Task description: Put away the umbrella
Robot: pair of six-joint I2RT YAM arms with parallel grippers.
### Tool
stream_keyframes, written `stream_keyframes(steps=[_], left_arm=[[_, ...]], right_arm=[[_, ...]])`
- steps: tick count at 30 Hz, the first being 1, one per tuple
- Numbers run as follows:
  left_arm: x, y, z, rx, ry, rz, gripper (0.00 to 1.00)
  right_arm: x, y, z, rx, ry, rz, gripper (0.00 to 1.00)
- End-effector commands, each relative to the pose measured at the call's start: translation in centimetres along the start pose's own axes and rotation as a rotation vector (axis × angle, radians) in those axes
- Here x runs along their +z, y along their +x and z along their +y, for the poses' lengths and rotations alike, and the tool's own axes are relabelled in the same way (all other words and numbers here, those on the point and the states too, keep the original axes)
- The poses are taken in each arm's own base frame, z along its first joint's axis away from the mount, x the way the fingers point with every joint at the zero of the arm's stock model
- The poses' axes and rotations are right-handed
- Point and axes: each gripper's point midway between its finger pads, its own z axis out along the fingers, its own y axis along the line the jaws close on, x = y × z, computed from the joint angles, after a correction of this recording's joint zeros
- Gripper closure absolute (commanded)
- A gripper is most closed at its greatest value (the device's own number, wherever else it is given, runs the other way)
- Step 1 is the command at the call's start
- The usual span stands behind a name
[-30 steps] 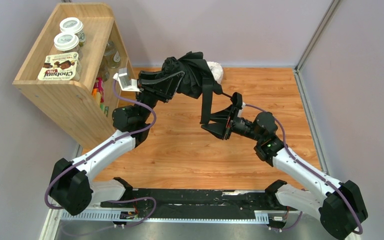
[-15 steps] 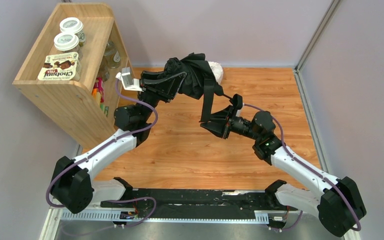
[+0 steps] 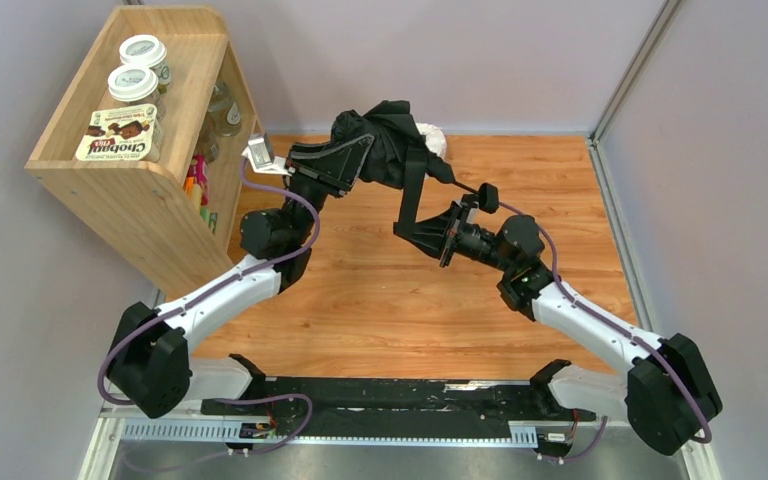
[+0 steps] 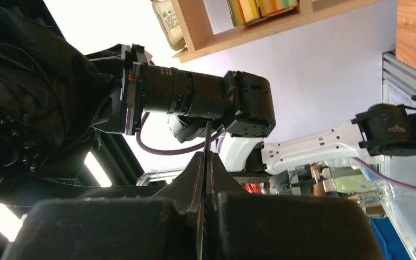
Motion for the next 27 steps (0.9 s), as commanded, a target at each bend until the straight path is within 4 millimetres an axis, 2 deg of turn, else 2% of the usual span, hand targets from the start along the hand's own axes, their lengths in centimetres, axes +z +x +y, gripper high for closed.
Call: stream_keyframes(steps=[1,2,4,6,8,9,13,14,15,17,19,21,23,24,27], left_arm=[[1.2,-4.9,-3.6,-0.266,0.101,-0.238,1.0],[1.5,-4.6,-3.2,-0.305,0.091,-0.239,1.0],[1.6,-3.8,-2.8,-0.435,0.075,-0.238,1.0],[1.5,-2.3,-2.5,-0.564,0.057,-0.213,1.0],[0.8,-0.9,-1.6,-0.663,0.015,-0.198,1.0],[0.3,0.1,-1.2,-0.713,-0.012,-0.185,1.0],[-2.2,3.2,-0.2,-0.831,-0.112,-0.118,1.0],[-2.6,4.2,-0.1,-0.842,-0.141,-0.081,1.0],[-3.7,5.8,0.8,-0.852,-0.223,-0.037,1.0],[-5.4,7.6,1.0,-0.889,-0.309,0.027,1.0],[-6.7,8.9,0.9,-0.894,-0.351,0.082,1.0],[-7.4,9.3,0.4,-0.903,-0.358,0.115,1.0],[-7.9,10.6,-0.3,-0.907,-0.382,0.213,1.0],[-8.1,11.0,-1.0,-0.904,-0.369,0.256,1.0],[-9.4,12.8,-1.5,-0.933,-0.403,0.357,1.0]], right_arm=[[-0.1,-1.0,3.4,0.214,-0.129,-0.032,1.0],[-0.1,-1.7,2.8,0.173,-0.137,-0.058,1.0],[-0.2,-3.0,2.8,0.108,-0.197,-0.067,1.0],[0.1,-3.3,3.5,-0.004,-0.249,-0.026,1.0],[1.0,-3.6,3.2,-0.094,-0.265,0.015,1.0],[1.0,-3.4,3.5,-0.148,-0.297,0.034,1.0],[1.3,-5.2,2.2,-0.312,-0.296,-0.034,1.0],[1.3,-5.3,2.2,-0.371,-0.295,-0.04,1.0],[1.5,-5.4,2.1,-0.428,-0.283,-0.048,1.0],[1.5,-5.1,2.2,-0.541,-0.264,-0.049,1.0],[1.1,-5.6,2.1,-0.611,-0.232,-0.079,1.0],[0.4,-7.4,1.4,-0.646,-0.177,-0.142,1.0],[-0.1,-7.8,1.5,-0.672,-0.191,-0.136,1.0],[-0.4,-7.5,2.2,-0.715,-0.229,-0.126,1.0],[-0.7,-8.5,1.8,-0.79,-0.189,-0.144,1.0]])
